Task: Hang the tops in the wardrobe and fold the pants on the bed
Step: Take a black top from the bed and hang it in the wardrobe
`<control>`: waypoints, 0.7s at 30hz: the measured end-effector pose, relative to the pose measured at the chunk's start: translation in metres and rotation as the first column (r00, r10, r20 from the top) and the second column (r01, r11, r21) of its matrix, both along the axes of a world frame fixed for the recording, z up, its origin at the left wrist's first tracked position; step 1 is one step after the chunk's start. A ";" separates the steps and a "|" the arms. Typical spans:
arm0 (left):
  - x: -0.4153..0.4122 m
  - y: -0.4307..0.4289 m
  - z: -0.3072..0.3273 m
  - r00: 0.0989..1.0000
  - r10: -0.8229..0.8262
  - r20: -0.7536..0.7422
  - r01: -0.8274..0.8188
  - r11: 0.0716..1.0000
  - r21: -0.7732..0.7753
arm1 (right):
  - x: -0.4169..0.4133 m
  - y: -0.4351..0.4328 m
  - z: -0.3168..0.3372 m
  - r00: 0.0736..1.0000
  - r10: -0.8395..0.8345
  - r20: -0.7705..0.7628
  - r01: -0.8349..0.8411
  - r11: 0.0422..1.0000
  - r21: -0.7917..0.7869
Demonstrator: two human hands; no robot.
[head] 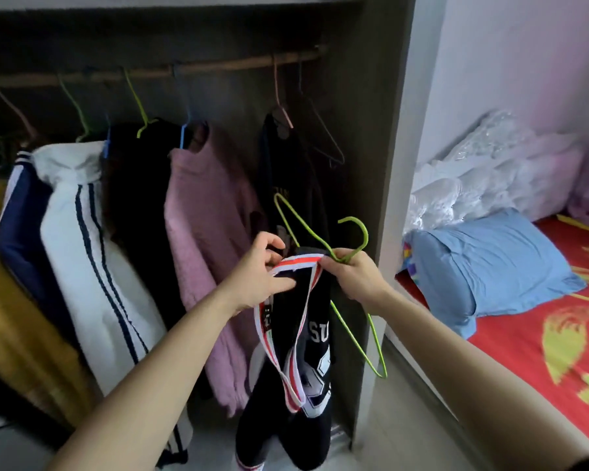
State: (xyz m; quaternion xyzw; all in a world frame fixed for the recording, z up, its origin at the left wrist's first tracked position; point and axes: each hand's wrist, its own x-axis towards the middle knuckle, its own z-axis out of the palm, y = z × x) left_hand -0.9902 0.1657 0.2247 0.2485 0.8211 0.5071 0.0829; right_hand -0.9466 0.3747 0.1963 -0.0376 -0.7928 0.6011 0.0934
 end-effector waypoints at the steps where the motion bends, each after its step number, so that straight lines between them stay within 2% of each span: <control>1: 0.003 0.004 -0.011 0.992 0.046 -0.121 -0.062 0.989 -0.131 | 0.006 0.009 0.001 0.999 -0.044 -0.012 0.043 0.997 -0.070; 3: 0.010 0.009 -0.038 0.940 0.093 -0.329 -0.212 0.914 -0.347 | 0.016 0.026 0.007 0.992 -0.121 -0.024 0.114 0.974 -0.195; 5: 0.019 0.009 -0.068 0.921 0.182 -0.345 -0.336 0.819 -0.466 | 0.026 0.045 0.014 0.979 -0.194 -0.061 0.173 0.953 -0.250; 8: 0.030 0.005 -0.108 0.914 0.333 -0.231 -0.398 0.633 -0.664 | 0.044 0.075 0.020 0.957 -0.275 -0.094 0.232 0.918 -0.321; 9: 0.036 0.005 -0.115 0.900 0.410 -0.149 -0.392 0.610 -0.689 | 0.051 0.083 0.018 0.955 -0.277 -0.104 0.232 0.919 -0.320; 10: 0.042 0.008 -0.120 0.870 0.493 -0.023 -0.379 0.637 -0.672 | 0.058 0.089 0.015 0.955 -0.270 -0.122 0.225 0.928 -0.295; 12: 0.052 0.015 -0.128 0.727 0.584 0.361 -0.380 0.780 -0.497 | 0.071 0.097 0.000 0.955 -0.264 -0.137 0.228 0.946 -0.233; 13: 0.058 0.020 -0.127 0.625 0.535 0.569 -0.409 0.845 -0.346 | 0.078 0.100 -0.009 0.956 -0.265 -0.124 0.234 0.946 -0.225; 14: 0.062 0.026 -0.126 0.546 0.442 0.712 -0.469 0.865 -0.178 | 0.085 0.103 -0.018 0.959 -0.261 -0.107 0.233 0.946 -0.225; 15: 0.062 0.031 -0.124 0.513 0.363 0.778 -0.533 0.845 -0.042 | 0.093 0.104 -0.024 0.964 -0.253 -0.083 0.230 0.948 -0.221; 17: 0.059 0.042 -0.120 0.544 0.334 0.770 -0.636 0.763 0.118 | 0.106 0.107 -0.038 0.971 -0.238 -0.001 0.233 0.952 -0.199; 19: 0.058 0.055 -0.114 0.592 0.380 0.711 -0.699 0.681 0.218 | 0.118 0.109 -0.050 0.968 -0.234 0.090 0.248 0.949 -0.197; 21: 0.054 0.065 -0.108 0.642 0.408 0.649 -0.706 0.645 0.293 | 0.131 0.110 -0.057 0.961 -0.231 0.155 0.259 0.945 -0.197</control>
